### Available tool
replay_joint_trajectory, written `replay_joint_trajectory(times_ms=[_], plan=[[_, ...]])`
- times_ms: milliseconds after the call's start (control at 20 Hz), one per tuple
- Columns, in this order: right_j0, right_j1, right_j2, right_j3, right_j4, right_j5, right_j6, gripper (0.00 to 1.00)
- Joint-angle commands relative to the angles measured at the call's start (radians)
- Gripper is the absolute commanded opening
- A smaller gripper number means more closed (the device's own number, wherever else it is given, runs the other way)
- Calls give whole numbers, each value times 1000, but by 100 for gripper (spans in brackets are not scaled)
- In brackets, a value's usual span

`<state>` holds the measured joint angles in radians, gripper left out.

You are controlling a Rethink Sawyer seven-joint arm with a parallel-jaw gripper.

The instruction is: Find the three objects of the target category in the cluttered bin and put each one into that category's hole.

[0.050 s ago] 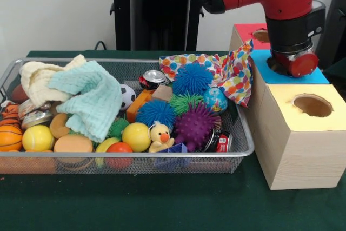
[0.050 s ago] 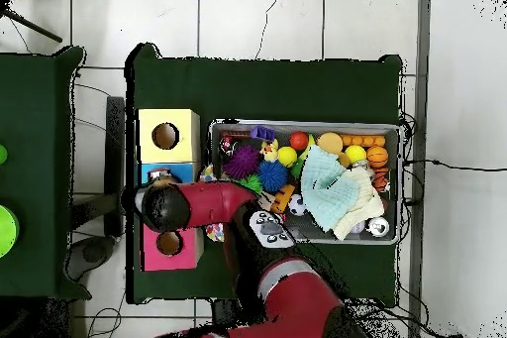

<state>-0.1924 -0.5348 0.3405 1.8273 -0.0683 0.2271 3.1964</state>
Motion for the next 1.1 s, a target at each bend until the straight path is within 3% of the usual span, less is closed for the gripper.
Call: replay_joint_trajectory(times_ms=[50,150,550,950,1100], plan=[[178,570,-68,-162,-46,-681,156,100],[203,558,-90,-161,-16,-657,161,100],[198,538,-95,-153,-33,-609,108,100],[272,445,-170,-124,38,-518,121,100],[235,412,-138,-103,32,-477,101,100]])
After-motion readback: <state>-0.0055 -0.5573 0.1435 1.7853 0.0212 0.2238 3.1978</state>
